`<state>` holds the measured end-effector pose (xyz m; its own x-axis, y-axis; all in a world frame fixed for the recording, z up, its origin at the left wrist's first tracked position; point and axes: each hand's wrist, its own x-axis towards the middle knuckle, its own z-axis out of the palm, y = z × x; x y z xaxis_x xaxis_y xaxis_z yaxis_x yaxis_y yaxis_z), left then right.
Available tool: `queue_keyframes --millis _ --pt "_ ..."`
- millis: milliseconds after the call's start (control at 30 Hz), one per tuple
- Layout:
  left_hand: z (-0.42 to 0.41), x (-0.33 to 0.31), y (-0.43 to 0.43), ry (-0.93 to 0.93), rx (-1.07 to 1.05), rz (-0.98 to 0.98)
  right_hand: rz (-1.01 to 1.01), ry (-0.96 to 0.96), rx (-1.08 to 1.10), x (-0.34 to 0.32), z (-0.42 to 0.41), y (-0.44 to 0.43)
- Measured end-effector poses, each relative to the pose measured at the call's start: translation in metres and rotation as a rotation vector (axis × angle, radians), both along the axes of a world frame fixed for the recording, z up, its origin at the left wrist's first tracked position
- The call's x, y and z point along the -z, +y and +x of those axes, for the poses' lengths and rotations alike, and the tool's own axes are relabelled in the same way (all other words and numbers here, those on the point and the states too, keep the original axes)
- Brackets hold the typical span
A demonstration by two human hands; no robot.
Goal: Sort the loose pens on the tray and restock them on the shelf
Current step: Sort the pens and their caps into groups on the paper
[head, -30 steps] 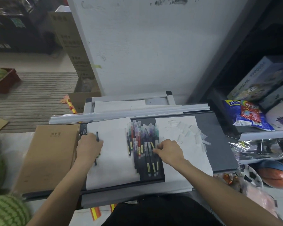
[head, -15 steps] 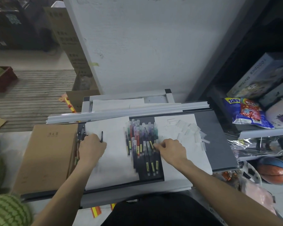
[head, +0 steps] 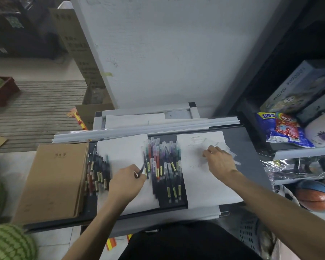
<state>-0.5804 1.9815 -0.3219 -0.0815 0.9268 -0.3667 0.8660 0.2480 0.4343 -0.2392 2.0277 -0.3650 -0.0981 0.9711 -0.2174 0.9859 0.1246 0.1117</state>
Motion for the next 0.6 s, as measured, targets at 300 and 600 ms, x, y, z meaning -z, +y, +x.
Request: queue_keyframes --millis 300,600 --pt "0.012 -0.021 -0.014 -0.322 0.018 0.078 -0.024 0.943 0.482 -0.028 -0.034 -0.011" --pt "0.023 -0.077 -0.028 -0.567 0.049 0.205 -0.074 1.468 0.441 -0.112 -0.089 -0.052"
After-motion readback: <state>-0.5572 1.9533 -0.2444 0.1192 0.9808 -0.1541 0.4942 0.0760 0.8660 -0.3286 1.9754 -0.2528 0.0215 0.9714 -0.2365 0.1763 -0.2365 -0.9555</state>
